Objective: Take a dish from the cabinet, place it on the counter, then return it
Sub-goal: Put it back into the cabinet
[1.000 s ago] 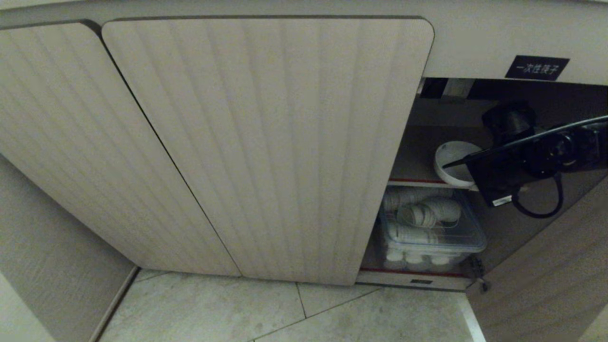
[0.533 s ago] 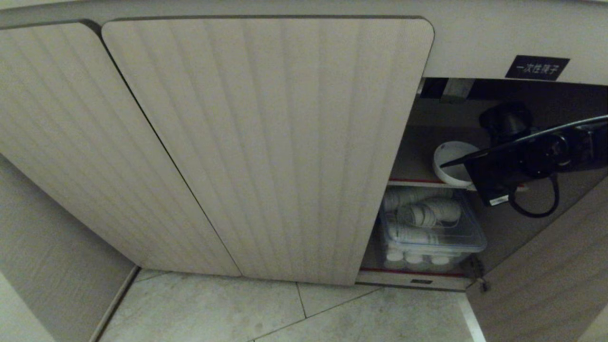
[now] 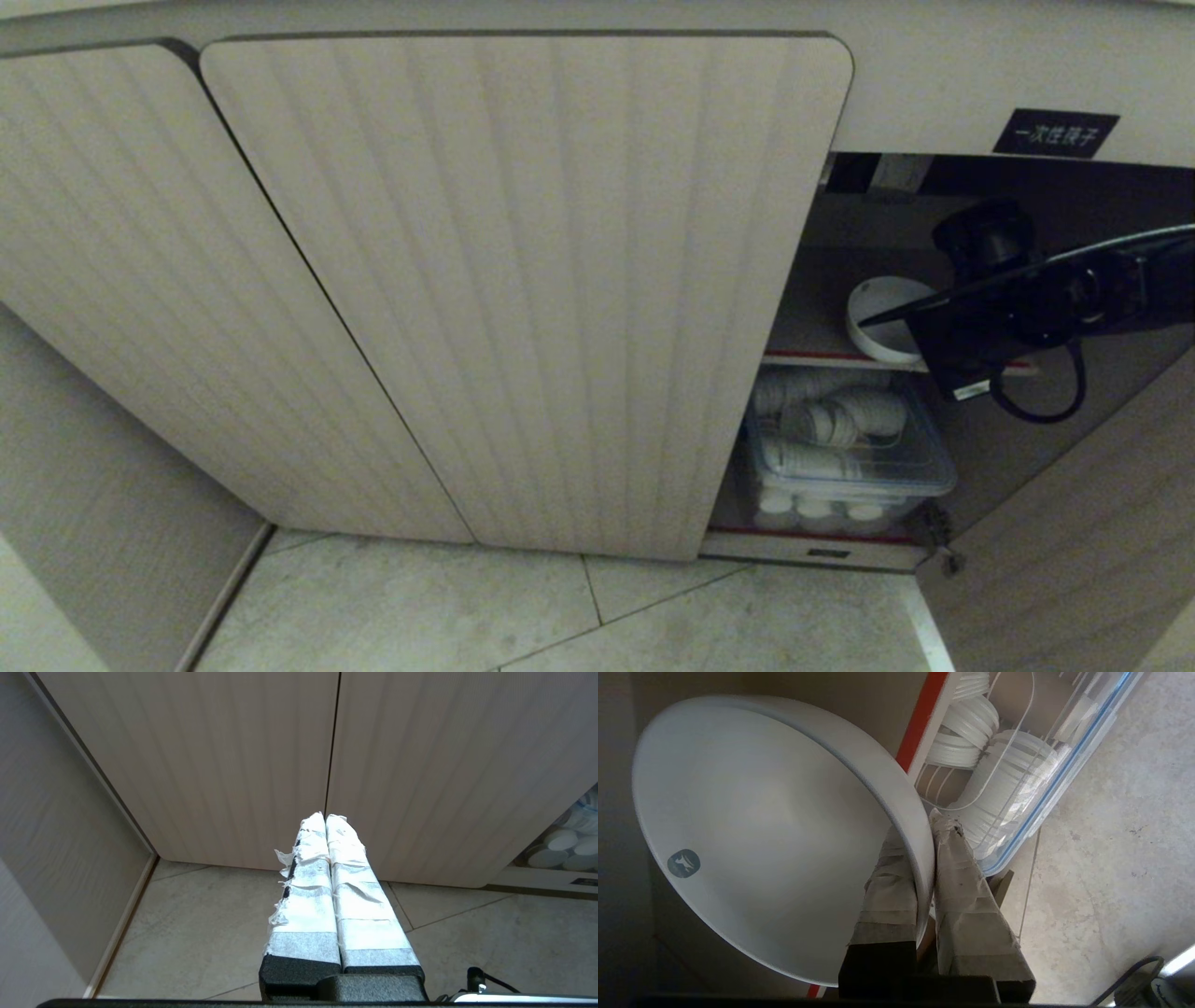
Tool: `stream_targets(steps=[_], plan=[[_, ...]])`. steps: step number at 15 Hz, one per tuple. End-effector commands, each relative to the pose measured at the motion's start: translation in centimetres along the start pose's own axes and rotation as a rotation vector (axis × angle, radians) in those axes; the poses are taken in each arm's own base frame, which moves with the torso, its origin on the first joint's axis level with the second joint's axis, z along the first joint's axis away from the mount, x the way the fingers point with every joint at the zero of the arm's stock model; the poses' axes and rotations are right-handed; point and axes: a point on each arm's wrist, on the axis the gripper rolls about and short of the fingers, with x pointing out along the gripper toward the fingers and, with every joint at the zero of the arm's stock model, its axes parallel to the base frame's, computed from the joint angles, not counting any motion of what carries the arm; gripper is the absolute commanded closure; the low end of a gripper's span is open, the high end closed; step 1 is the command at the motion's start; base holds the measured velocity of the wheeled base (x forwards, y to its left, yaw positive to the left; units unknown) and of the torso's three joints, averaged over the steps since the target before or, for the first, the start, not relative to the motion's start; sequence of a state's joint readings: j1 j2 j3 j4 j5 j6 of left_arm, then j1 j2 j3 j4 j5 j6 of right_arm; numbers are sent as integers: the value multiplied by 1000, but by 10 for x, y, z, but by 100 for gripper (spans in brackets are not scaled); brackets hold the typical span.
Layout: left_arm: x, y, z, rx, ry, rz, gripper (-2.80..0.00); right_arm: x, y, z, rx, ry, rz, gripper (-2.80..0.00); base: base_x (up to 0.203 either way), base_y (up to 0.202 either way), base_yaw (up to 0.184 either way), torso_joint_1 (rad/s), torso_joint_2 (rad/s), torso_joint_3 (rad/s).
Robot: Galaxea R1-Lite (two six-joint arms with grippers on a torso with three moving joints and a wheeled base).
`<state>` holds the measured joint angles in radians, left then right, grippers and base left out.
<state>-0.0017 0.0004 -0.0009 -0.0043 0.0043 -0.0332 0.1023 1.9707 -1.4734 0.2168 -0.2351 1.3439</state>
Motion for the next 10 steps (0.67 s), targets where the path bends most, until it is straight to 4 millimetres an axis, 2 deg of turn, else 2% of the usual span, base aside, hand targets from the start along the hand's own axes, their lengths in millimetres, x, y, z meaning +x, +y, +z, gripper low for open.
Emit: stream_targets(steps=[1, 10], plan=[[0, 0, 0, -1, 0, 1, 0, 4, -1, -1, 5, 1, -10, 0, 0, 0, 0, 0, 0, 0], [0, 0, 0, -1, -1, 2, 0, 10, -1, -3, 9, 4, -14, 0, 0, 0, 0, 0, 0, 0]])
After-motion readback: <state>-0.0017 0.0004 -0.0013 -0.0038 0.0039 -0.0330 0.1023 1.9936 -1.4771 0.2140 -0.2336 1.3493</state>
